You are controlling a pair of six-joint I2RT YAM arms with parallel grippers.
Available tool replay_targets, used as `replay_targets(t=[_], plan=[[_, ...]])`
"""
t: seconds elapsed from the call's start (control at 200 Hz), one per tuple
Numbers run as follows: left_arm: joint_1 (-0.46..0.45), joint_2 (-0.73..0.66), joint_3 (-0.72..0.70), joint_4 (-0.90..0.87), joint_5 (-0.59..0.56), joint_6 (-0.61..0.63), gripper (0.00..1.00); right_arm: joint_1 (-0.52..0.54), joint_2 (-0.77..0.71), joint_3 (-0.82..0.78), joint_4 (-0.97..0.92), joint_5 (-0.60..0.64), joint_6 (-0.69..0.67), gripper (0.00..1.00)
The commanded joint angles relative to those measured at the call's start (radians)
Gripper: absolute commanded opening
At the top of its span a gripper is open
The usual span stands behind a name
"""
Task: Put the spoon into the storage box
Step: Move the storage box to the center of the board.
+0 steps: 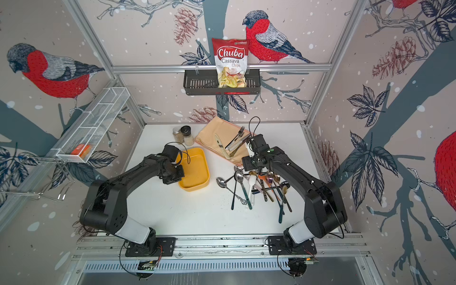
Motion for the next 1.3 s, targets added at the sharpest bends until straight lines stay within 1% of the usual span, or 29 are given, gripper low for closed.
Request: replay_targets(t=[0.0, 0.095, 0.11, 0.165, 0.25, 0.31, 0.355, 0.415, 0.49, 0.53, 0.63, 0.725, 0.871, 0.891, 1.016, 1.036, 1.131, 1.291], plan=[[-0.023, 0.014, 0.007, -0.119, -0.046, 0.071, 0.03, 0.038, -0.030, -0.031, -0.042, 0.052, 0.088, 0.67], [-0.032, 0.025, 0.008, -0.130, -0.062, 0.088, 0.05, 0.075, -0.044, -0.069, -0.049, 0.061, 0.136, 0.63], [-0.031, 0.026, 0.032, -0.130, -0.064, 0.090, 0.05, 0.083, -0.046, -0.074, -0.051, 0.063, 0.144, 0.63], [-0.036, 0.027, 0.038, -0.129, -0.069, 0.096, 0.08, 0.109, -0.053, -0.095, -0.052, 0.071, 0.168, 0.62], [-0.036, 0.016, 0.041, -0.123, -0.073, 0.111, 0.16, 0.151, -0.062, -0.131, -0.048, 0.102, 0.204, 0.62], [-0.039, -0.008, 0.042, -0.109, -0.076, 0.117, 0.24, 0.171, -0.064, -0.152, -0.044, 0.137, 0.236, 0.56], [-0.039, -0.031, 0.042, -0.095, -0.076, 0.120, 0.32, 0.183, -0.065, -0.163, -0.043, 0.148, 0.253, 0.54], [-0.041, -0.065, 0.044, -0.077, -0.075, 0.118, 0.34, 0.201, -0.070, -0.176, -0.031, 0.157, 0.266, 0.52], [-0.042, -0.104, 0.039, -0.051, -0.070, 0.122, 0.47, 0.219, -0.072, -0.190, -0.013, 0.160, 0.270, 0.52], [-0.041, -0.122, 0.036, -0.039, -0.067, 0.128, 0.52, 0.224, -0.069, -0.197, -0.005, 0.158, 0.272, 0.52], [-0.042, -0.168, 0.030, 0.002, -0.060, 0.138, 0.58, 0.244, -0.054, -0.214, 0.018, 0.156, 0.260, 0.49], [-0.042, -0.209, 0.033, 0.042, -0.093, 0.135, 0.65, 0.258, -0.026, -0.221, 0.029, 0.148, 0.240, 0.47], [-0.042, -0.273, 0.019, 0.121, -0.085, 0.118, 0.70, 0.267, 0.016, -0.221, 0.032, 0.144, 0.218, 0.44], [-0.043, -0.277, 0.000, 0.126, -0.086, 0.122, 0.71, 0.269, 0.020, -0.222, 0.034, 0.146, 0.216, 0.44], [-0.042, -0.289, 0.008, 0.108, -0.132, 0.151, 0.71, 0.272, 0.039, -0.245, 0.063, 0.148, 0.223, 0.43], [-0.042, -0.291, 0.039, 0.102, -0.136, 0.157, 0.71, 0.273, 0.040, -0.248, 0.071, 0.145, 0.221, 0.42], [-0.042, -0.312, 0.063, 0.103, -0.155, 0.181, 0.72, 0.279, 0.047, -0.265, 0.104, 0.132, 0.204, 0.39], [-0.042, -0.322, 0.082, 0.100, -0.185, 0.192, 0.72, 0.277, 0.070, -0.279, 0.114, 0.142, 0.186, 0.38]])
